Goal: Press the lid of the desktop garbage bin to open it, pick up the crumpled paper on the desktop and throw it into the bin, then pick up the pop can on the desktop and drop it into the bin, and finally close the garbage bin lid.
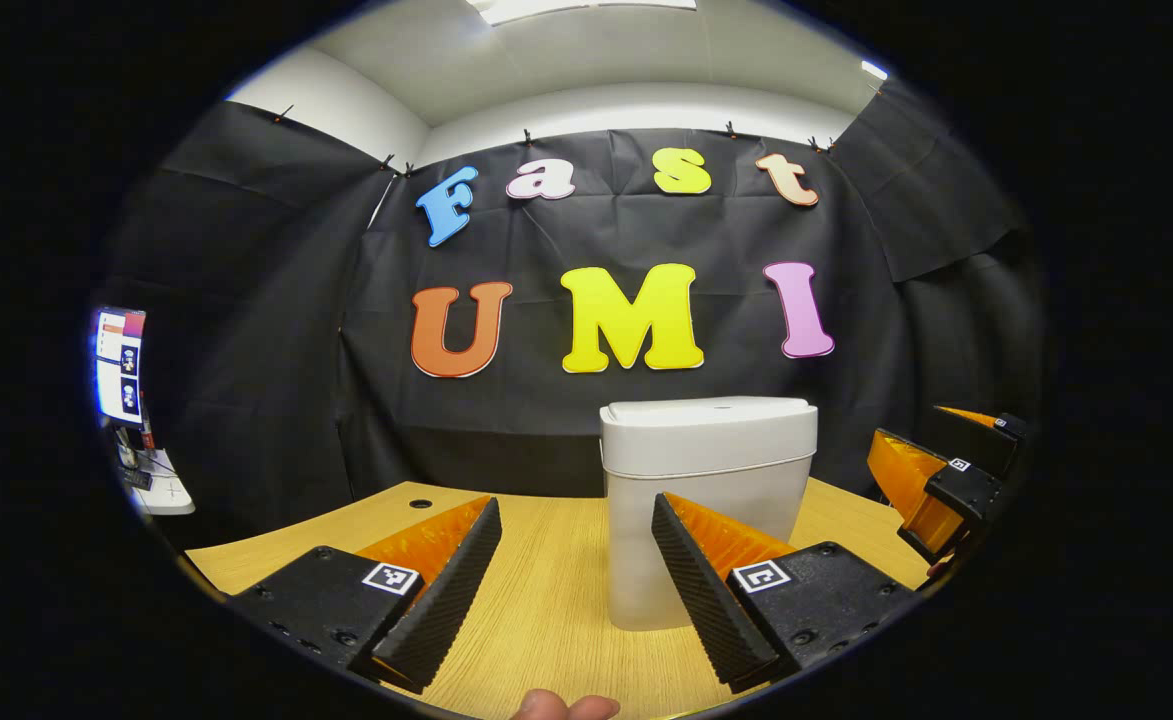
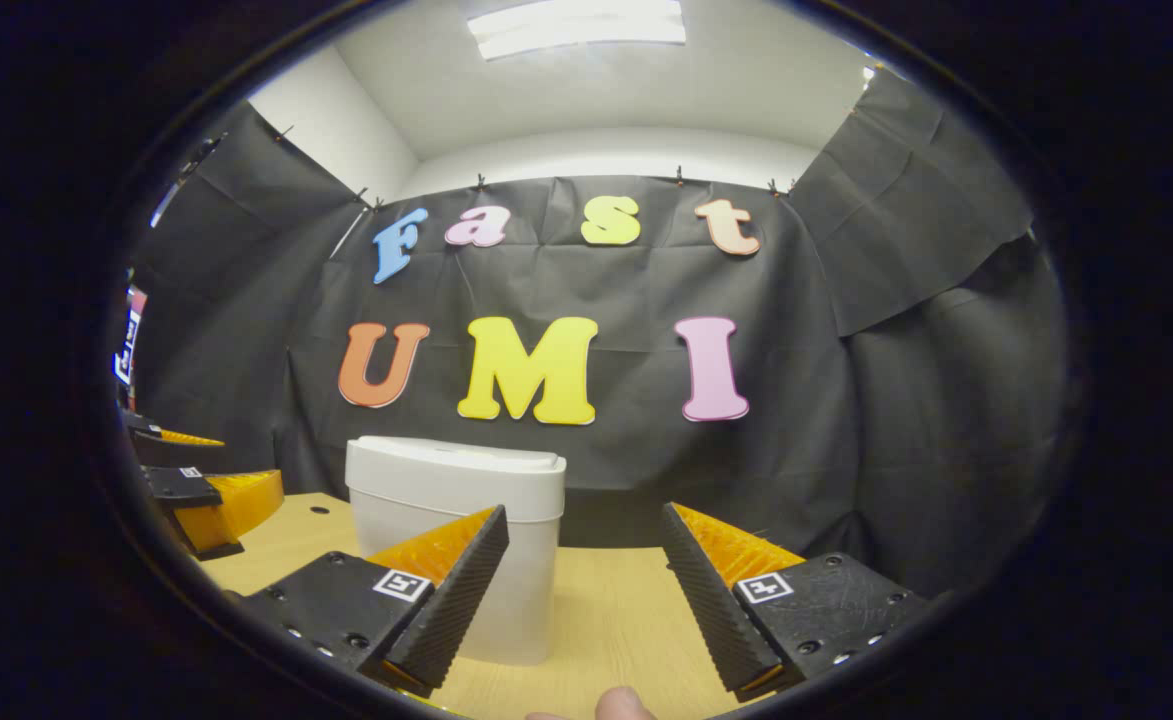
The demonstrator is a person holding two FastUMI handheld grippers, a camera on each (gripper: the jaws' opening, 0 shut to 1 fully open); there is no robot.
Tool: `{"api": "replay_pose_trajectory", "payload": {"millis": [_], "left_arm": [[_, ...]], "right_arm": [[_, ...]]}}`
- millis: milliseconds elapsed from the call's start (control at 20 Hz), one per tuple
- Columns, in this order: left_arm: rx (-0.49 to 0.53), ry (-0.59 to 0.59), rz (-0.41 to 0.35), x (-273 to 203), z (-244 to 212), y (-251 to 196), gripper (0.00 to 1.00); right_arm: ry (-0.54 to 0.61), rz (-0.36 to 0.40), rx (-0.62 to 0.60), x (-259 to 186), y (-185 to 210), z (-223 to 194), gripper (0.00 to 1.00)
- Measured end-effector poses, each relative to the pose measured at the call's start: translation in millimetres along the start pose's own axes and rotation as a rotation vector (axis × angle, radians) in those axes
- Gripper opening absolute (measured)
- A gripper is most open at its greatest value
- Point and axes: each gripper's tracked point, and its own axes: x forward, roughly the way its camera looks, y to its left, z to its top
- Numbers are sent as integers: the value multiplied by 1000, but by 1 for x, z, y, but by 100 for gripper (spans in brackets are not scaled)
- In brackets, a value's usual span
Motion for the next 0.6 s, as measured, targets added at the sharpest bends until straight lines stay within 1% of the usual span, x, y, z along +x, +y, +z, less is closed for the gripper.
{"api": "replay_pose_trajectory", "payload": {"millis": [600], "left_arm": [[4, -10, -4, -2, 5, 2, 98]], "right_arm": [[1, 0, 5, -6, 2, -3, 95]]}}
